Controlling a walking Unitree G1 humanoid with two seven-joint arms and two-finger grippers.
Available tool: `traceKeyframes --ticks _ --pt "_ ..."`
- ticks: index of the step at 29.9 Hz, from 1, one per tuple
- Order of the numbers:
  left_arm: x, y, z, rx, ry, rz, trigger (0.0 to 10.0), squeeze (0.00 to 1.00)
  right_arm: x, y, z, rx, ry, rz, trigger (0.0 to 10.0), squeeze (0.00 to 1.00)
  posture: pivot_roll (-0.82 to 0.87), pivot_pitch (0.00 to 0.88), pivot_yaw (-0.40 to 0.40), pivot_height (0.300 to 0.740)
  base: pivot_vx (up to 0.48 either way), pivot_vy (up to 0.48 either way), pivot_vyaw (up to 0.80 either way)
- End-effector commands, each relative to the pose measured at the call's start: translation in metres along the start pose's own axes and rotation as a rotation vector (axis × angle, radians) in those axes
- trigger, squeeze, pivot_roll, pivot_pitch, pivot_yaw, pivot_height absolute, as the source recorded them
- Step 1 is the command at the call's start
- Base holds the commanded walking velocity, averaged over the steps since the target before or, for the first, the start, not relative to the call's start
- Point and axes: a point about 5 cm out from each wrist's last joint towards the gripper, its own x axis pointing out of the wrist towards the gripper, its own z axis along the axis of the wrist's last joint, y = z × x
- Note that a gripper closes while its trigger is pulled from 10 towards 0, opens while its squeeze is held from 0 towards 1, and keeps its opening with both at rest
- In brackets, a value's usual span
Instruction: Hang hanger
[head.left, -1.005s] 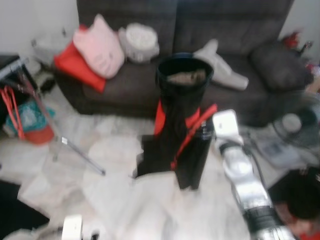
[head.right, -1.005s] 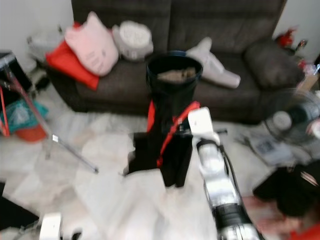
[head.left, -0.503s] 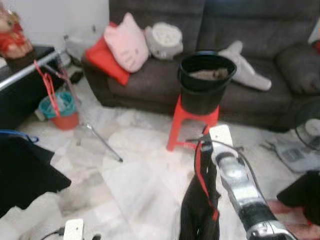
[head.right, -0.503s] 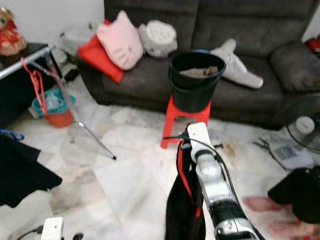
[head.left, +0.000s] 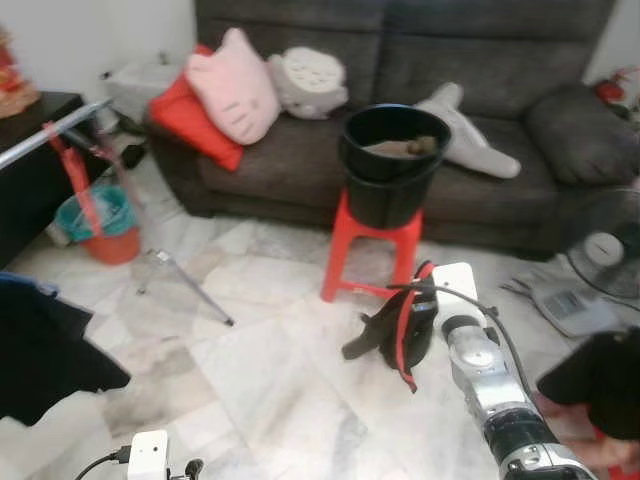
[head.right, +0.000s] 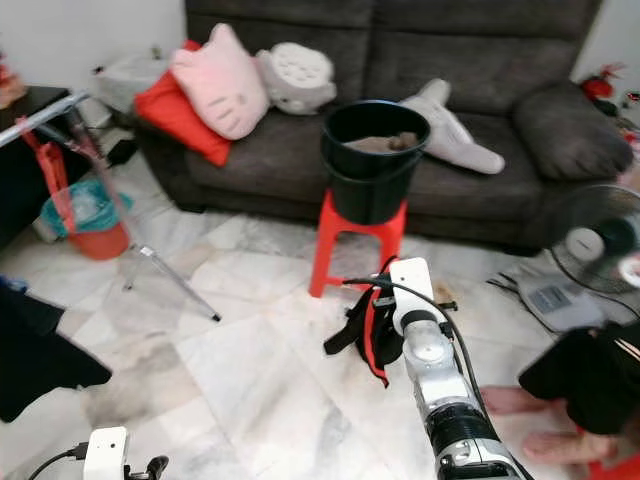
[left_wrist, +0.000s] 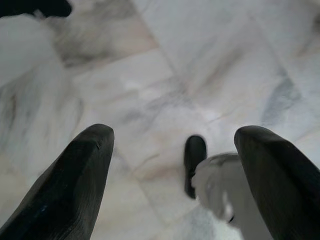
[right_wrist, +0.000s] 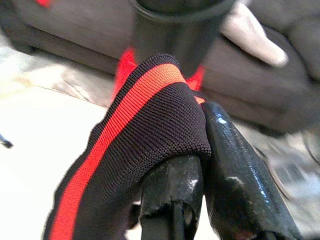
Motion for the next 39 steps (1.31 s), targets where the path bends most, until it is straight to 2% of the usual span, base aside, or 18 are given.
traceKeyframes --ticks 1,17,24,39 --pt "-0.001 -0.001 -0.005 0.002 0.02 0.0 10.0 0.0 0.003 0.001 0.007 0.0 -0.026 0.001 10.0 0.0 0.0 0.0 -0.007 0.74 0.0 0.0 0.8" --pt "0.002 -0.006 0.001 0.019 0.007 -0.026 10.0 0.0 0.005 -0.003 0.01 0.015 -0.048 -0.025 10.0 0.0 0.01 0.0 -0.008 0.74 0.0 0.0 0.8" --pt "0.0 -0.009 -0.005 0.011 0.021 -0.025 10.0 0.0 0.004 -0.002 0.005 0.014 -0.037 -0.024 10.0 0.0 0.02 0.0 -0.013 0.74 0.0 0.0 0.8" --pt "0.001 -0.012 -0.003 0.001 0.019 -0.018 10.0 0.0 0.007 -0.003 0.012 0.015 -0.054 -0.026 10.0 0.0 0.01 0.0 -0.021 0.74 0.0 0.0 0.8"
